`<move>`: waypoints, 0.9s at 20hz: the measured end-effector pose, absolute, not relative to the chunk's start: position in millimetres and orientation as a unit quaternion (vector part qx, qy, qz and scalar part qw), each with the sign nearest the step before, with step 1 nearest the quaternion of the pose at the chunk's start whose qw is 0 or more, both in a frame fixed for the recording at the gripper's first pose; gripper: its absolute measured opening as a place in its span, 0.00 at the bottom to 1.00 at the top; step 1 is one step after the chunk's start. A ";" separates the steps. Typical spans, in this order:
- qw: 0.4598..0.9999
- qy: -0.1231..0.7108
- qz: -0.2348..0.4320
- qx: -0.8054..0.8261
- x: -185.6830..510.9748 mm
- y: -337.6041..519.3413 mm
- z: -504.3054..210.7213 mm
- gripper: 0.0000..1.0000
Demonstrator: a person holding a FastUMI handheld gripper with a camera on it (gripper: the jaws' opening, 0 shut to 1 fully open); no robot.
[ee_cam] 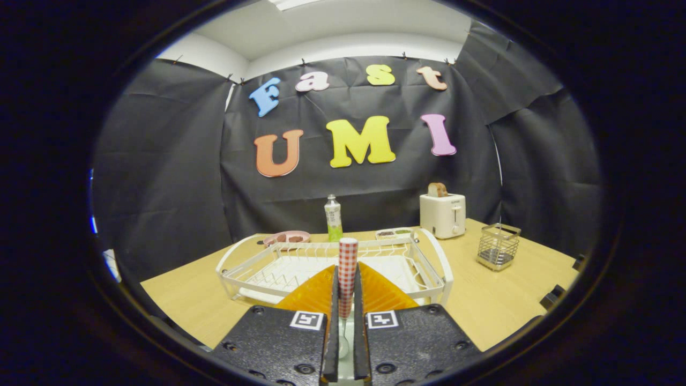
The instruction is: Take the plate from the dish rack, then take the spoon from the basket and place it into the plate.
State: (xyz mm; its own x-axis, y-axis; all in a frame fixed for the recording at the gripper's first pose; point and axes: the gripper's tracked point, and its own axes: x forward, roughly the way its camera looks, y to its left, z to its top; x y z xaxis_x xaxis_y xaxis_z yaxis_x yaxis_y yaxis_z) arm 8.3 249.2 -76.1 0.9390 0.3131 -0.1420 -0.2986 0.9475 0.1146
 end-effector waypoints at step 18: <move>0.989 0.006 0.142 0.036 -7.4 208.1 -25.0 0.86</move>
State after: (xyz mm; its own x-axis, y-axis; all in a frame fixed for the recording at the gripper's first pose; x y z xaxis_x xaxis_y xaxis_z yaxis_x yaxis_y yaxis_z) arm -7.4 208.1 -25.0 0.9598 0.2805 -0.0009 -0.2797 0.9574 0.0722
